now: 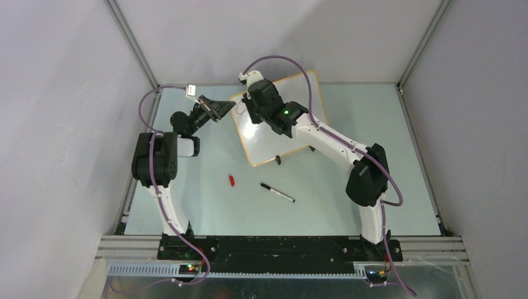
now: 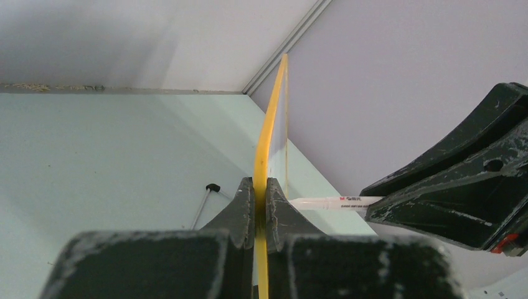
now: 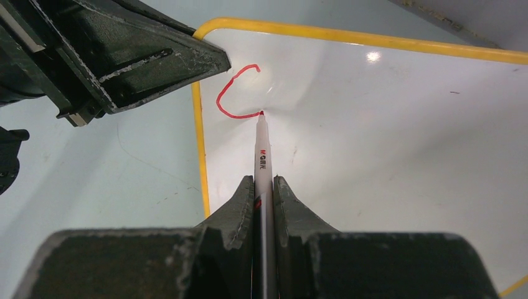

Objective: Write a sentence on the whiteboard

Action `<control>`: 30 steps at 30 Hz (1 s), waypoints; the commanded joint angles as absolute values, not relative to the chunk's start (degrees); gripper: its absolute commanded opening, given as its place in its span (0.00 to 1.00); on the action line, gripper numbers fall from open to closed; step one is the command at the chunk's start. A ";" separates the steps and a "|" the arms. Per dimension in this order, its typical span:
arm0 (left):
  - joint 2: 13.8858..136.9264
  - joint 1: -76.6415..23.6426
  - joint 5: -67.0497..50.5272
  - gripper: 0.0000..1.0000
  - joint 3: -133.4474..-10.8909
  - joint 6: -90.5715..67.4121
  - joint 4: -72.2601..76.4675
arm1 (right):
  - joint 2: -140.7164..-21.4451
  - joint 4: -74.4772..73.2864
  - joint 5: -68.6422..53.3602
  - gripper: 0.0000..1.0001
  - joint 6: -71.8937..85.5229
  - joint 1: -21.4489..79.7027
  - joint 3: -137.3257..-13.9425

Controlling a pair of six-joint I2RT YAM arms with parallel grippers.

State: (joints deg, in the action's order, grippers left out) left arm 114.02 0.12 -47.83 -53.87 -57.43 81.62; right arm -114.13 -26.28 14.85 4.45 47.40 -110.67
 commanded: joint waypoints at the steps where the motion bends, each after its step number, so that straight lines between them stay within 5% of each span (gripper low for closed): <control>1: 112.48 -1.14 -50.70 0.00 -54.33 -54.40 83.76 | -108.07 -23.92 12.90 0.00 4.95 46.78 -109.95; 30: 112.68 -1.14 -50.63 0.00 -54.51 -54.40 83.76 | -113.75 -26.20 12.02 0.00 4.29 44.90 -117.65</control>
State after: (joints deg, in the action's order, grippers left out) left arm 113.99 0.10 -47.97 -53.87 -57.43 81.78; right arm -113.08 -26.26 11.92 4.86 45.12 -114.34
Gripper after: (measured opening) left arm 0.036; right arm 0.149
